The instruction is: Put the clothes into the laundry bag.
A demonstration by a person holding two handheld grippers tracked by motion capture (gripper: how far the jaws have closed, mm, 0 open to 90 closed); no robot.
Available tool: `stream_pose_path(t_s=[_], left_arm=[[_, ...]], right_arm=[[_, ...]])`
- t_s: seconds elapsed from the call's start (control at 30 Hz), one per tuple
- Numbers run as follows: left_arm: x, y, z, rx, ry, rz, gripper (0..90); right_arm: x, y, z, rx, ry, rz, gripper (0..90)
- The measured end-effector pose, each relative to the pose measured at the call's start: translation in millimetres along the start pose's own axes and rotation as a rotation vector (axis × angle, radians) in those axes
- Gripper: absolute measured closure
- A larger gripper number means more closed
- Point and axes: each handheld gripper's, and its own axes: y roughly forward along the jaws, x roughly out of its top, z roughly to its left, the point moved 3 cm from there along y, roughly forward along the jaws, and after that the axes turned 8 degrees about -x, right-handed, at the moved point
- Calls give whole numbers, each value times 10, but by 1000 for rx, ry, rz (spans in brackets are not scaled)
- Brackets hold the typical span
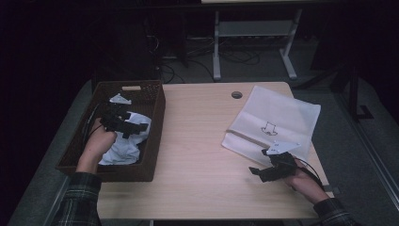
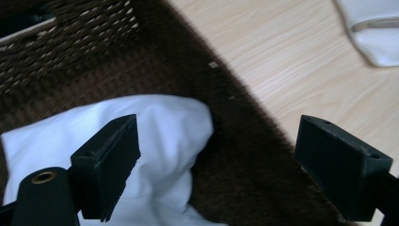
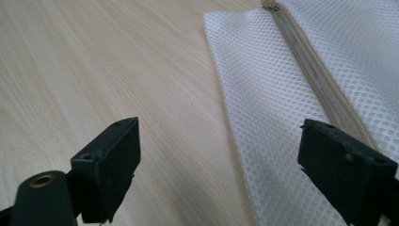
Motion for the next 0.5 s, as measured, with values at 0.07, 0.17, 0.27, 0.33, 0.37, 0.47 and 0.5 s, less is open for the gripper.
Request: stream_pose_path(t_s=[0.07, 0.17, 0.27, 0.33, 0.37, 0.47, 0.5], left_arm=[[-28, 12, 74, 23, -7, 28, 143], [-79, 43, 186, 32, -37, 52, 143], [-132, 92, 301, 51, -61, 82, 143], [-165, 125, 367, 60, -74, 103, 144], [-196, 156, 425, 75, -76, 125, 144], [-233, 182, 490, 90, -88, 148, 143], [-267, 206, 552, 94, -103, 163, 144]], right_arm=[[-2, 2, 1, -1, -3, 2, 127], [-1, -3, 6, 5, -7, -1, 127], [-2, -2, 7, 3, -9, -1, 127], [-4, 0, 6, 3, -9, 1, 127], [-7, 3, 7, 3, -9, 5, 127], [-10, 6, 8, 1, -9, 7, 127], [-14, 9, 4, -2, -14, 10, 127]])
